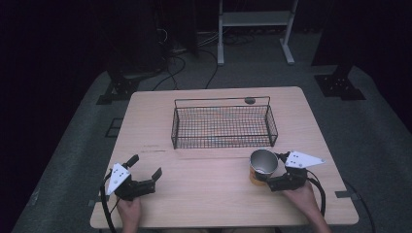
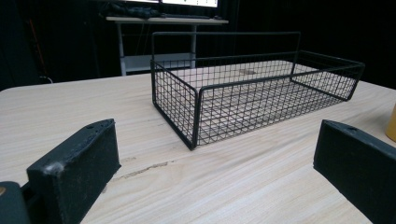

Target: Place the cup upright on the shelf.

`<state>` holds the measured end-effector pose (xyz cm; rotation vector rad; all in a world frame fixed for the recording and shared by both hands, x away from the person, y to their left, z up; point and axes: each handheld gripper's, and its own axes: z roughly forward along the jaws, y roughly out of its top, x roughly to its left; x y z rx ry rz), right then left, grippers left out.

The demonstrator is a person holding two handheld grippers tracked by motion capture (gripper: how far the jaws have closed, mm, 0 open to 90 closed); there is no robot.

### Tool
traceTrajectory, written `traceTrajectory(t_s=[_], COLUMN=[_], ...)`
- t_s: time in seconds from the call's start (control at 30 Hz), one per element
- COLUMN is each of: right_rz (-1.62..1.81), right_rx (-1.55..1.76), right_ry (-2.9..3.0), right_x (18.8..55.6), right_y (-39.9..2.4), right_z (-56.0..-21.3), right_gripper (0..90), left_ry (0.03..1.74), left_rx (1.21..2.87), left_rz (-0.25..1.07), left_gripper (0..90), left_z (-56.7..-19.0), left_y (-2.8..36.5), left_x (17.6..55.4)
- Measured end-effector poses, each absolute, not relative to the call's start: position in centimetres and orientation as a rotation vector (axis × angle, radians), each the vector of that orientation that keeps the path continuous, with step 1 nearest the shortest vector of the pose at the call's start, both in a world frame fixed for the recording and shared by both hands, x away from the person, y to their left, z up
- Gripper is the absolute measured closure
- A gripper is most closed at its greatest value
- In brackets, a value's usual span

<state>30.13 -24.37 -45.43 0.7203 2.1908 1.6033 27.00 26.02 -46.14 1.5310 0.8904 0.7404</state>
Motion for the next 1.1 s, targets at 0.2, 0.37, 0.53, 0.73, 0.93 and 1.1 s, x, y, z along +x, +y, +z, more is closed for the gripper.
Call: traceTrajectory(t_s=[0.2, 0.37, 0.53, 0.73, 0.93, 1.1], right_rz=[1.625, 1.627, 1.636, 1.641, 1.659, 1.652], right_rx=[0.717, 0.659, 0.614, 0.559, 0.55, 0.55], right_ry=[2.184, 2.211, 2.236, 2.261, 2.279, 2.312], right_x=[30.2, 30.7, 31.5, 32.8, 34.7, 37.0], right_y=[-24.5, -23.6, -22.6, -21.3, -20.4, -19.3], right_z=[-44.4, -41.8, -40.2, -38.0, -36.3, -35.0], right_gripper=[12.3, 12.3, 12.3, 12.3, 12.3, 12.3], left_ry=[0.891, 0.891, 0.891, 0.891, 0.891, 0.89], left_rx=[1.532, 1.531, 1.531, 1.528, 1.529, 1.533], left_rz=[0.741, 0.74, 0.739, 0.736, 0.735, 0.733], left_gripper=[0.0, 0.0, 0.0, 0.0, 0.0, 0.0], left_z=[-46.1, -46.1, -46.1, -46.2, -46.2, -46.1], left_y=[26.0, 26.1, 26.0, 26.1, 26.1, 26.2], left_x=[27.0, 27.0, 27.0, 27.0, 27.0, 27.0])
